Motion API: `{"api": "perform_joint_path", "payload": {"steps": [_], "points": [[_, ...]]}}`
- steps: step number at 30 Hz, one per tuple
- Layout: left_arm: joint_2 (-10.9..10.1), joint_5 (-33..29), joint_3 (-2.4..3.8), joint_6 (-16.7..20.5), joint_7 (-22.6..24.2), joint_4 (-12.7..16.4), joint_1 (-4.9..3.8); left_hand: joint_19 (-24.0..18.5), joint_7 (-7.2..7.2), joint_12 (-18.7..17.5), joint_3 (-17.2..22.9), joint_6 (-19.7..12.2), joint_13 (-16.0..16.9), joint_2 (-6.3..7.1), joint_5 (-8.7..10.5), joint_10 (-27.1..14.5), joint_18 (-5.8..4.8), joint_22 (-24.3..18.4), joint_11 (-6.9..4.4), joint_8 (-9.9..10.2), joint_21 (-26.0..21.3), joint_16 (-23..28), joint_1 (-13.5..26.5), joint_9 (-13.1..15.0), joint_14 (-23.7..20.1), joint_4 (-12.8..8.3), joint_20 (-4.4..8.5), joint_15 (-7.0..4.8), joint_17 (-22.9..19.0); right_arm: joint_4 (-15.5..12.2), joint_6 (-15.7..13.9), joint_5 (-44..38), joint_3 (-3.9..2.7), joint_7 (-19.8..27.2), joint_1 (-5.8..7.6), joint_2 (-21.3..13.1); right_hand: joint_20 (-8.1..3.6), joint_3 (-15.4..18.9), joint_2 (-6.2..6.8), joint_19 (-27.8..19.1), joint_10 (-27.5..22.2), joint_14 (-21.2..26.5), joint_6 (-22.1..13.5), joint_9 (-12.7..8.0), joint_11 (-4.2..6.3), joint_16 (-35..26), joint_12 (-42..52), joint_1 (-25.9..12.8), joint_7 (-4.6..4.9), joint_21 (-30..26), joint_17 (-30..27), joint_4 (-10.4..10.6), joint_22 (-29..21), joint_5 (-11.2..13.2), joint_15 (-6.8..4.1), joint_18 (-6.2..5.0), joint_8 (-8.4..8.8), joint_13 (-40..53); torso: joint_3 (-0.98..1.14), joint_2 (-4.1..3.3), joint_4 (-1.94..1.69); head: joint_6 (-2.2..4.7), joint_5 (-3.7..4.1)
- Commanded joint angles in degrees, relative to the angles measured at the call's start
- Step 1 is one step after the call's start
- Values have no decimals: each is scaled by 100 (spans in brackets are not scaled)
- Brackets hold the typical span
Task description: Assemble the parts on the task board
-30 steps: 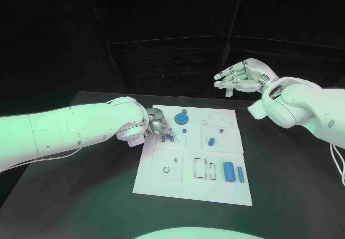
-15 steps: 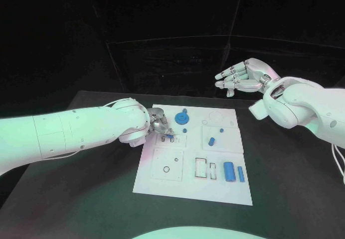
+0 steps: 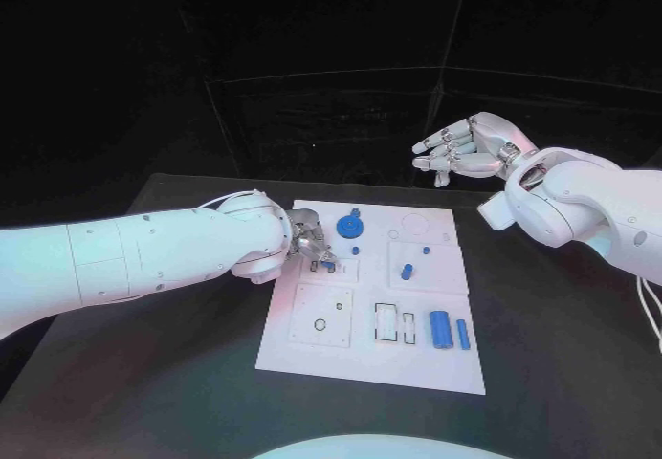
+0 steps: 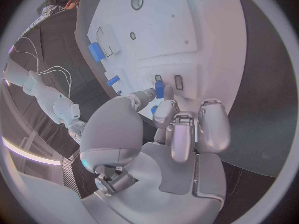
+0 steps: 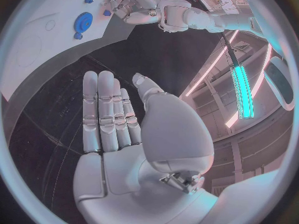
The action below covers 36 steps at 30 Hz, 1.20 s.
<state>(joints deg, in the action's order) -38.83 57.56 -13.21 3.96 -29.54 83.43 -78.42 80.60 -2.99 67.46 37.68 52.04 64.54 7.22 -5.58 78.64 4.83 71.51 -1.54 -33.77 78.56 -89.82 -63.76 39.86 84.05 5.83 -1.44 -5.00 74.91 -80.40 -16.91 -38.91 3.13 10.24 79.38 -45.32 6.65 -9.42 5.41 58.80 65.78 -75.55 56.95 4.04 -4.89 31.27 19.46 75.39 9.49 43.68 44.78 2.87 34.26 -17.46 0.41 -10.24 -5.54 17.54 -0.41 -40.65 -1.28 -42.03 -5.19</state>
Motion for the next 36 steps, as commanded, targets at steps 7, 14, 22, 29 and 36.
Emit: {"api": "perform_joint_path", "payload": {"steps": [7, 14, 22, 29, 36], "points": [[24, 98, -5, -207, -129, 0, 2, 37, 43, 23, 790, 29, -1, 17, -17, 49, -70, 7, -15, -39, 35, -18, -56, 11, 595, -806, -16, 17, 1509, -6, 40, -67, -3, 35, 11, 11, 14, 5, -5, -39, -29, -32, -43, 0, 10, -20, 0, -33, 1, -39, -5, 27, 6, -37, 17, -17, -18, -5, 2, 0, 8, -5, -5], [24, 97, -5, -268, -164, -1, 2, 38, 45, 27, 789, 34, 3, 23, -16, 53, -70, 7, -15, -39, 35, -18, -46, 10, 595, -804, -16, 17, 1509, -3, 40, -72, -3, 36, 11, 14, 14, 5, -5, -39, -29, -32, -43, 0, 10, -20, 0, -33, 1, -39, -5, 27, 6, -37, 17, -17, -18, -5, -2, 2, -1, -11, 0], [21, 97, -6, -317, -176, 17, 2, 41, 50, 23, 784, 44, -4, 36, -14, 55, -72, 14, -18, -41, 39, -18, -29, 10, 595, -804, -16, 16, 1509, -2, 42, -73, -3, 35, 11, 19, 14, 5, -5, -39, -29, -32, -43, 0, 10, -20, 0, -33, 1, -39, -5, 27, 6, -37, 17, -17, -18, -5, -4, -1, 2, -20, -3], [28, 97, -6, -335, -168, 27, 2, 47, 59, 37, 776, 66, 10, 51, -11, 68, -74, 24, -24, -45, 44, -18, -4, 9, 595, -803, -15, 14, 1509, 1, 45, -74, -3, 33, 11, 23, 14, 5, -5, -39, -29, -32, -43, 0, 10, -20, 0, -33, 1, -39, -5, 27, 6, -37, 17, -17, -18, -5, -2, 0, 1, -26, -4], [35, 92, -6, -347, -162, 37, 2, 55, 69, 39, 767, 89, 9, 62, -9, 75, -77, 39, -30, -48, 52, -18, 21, 8, 595, -799, -13, 10, 1509, 5, 48, -74, -2, 31, 10, 27, 16, -1, -14, -41, -38, -30, -49, 0, 8, -22, -2, -23, 4, -44, -15, 30, 6, -48, 19, -17, -17, -12, 0, 0, 2, -28, -5]]}}
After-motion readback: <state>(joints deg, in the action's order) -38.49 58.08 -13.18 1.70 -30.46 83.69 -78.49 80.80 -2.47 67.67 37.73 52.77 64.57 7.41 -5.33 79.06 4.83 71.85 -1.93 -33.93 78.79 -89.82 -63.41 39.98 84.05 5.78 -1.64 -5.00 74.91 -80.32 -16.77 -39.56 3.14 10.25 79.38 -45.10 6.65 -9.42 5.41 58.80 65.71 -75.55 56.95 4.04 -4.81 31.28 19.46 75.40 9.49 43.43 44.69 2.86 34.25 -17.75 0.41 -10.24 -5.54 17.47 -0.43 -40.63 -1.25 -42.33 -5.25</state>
